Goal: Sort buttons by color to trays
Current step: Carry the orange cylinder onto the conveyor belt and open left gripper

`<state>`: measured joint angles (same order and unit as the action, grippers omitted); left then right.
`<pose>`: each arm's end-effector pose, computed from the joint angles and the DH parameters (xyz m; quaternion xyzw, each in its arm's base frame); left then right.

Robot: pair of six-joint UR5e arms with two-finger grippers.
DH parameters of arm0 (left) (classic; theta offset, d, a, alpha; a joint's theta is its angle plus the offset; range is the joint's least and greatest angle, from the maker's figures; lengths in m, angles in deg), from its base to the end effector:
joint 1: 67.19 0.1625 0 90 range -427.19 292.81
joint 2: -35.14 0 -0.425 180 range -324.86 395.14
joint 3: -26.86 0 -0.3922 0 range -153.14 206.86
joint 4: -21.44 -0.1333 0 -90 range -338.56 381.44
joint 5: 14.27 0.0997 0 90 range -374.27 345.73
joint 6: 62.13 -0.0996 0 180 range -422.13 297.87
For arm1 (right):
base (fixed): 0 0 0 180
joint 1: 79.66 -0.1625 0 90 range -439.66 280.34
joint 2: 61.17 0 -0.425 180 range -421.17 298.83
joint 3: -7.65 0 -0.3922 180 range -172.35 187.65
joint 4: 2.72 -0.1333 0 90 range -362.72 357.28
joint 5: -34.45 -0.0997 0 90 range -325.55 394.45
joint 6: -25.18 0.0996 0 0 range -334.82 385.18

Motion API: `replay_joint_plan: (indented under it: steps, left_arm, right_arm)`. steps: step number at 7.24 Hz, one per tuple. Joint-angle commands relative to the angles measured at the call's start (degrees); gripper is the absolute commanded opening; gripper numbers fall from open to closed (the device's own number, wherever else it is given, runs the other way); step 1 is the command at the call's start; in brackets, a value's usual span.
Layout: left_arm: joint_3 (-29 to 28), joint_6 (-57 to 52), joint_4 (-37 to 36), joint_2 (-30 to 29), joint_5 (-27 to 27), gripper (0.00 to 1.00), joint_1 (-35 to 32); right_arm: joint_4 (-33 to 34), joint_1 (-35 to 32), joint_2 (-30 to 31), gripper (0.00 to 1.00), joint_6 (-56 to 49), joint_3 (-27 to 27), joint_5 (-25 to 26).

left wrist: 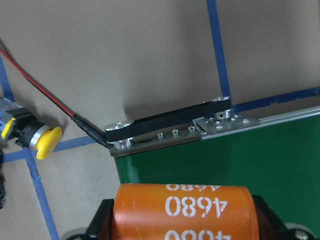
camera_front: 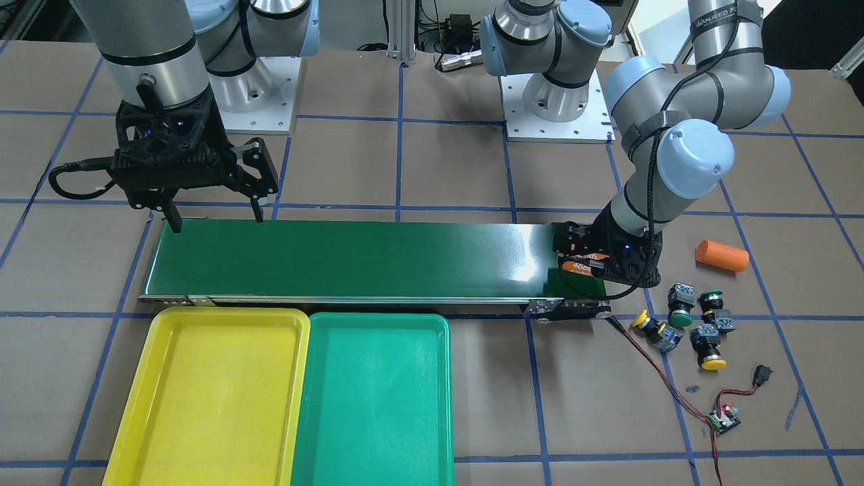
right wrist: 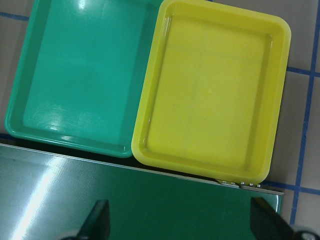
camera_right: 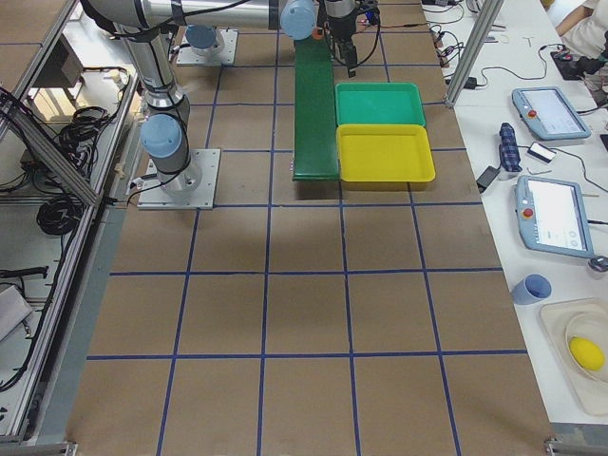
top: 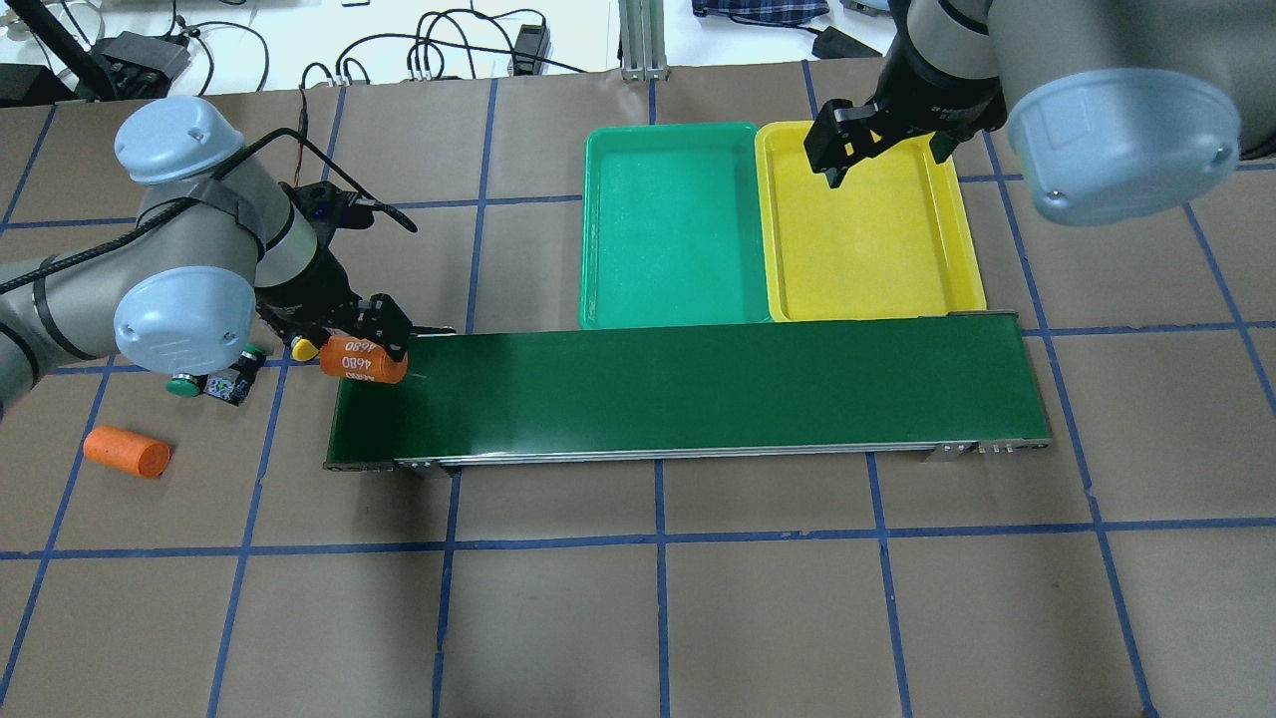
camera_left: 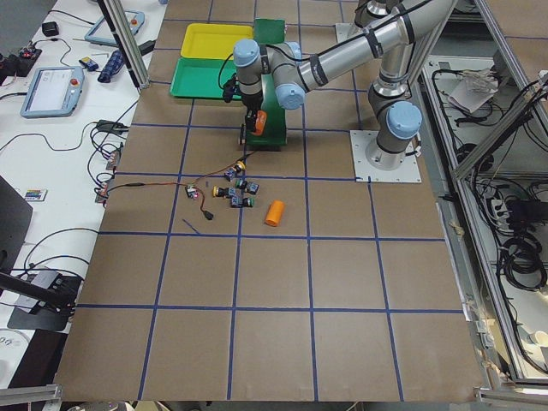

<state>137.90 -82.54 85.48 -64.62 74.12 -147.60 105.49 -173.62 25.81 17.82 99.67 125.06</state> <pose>-0.0509 -0.5156 0.2729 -0.0936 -0.9946 -0.0371 0.0245 0.1687 -0.5224 0.4782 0.0974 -0.9886 0.1145 0.0087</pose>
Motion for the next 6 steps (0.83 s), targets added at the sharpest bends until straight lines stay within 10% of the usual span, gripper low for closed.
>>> replay_joint_plan:
  steps: [1, 2, 6]
  left_arm:
    - [0.8, 0.3, -0.2, -0.6, -0.1, 0.59, 0.2]
    - [0.9, 0.4, 0.0, -0.5, -0.2, 1.0, 0.1]
    - [-2.8, 0.4, 6.4, 4.1, 0.2, 1.0, 0.8]
  right_arm:
    - [0.1, 0.0, -0.2, 1.0, 0.0, 0.0, 0.0]
    - [0.0, 0.1, -0.2, 1.0, -0.2, -0.1, 0.1]
    - [0.0, 0.2, -0.2, 1.0, -0.4, -0.2, 0.0]
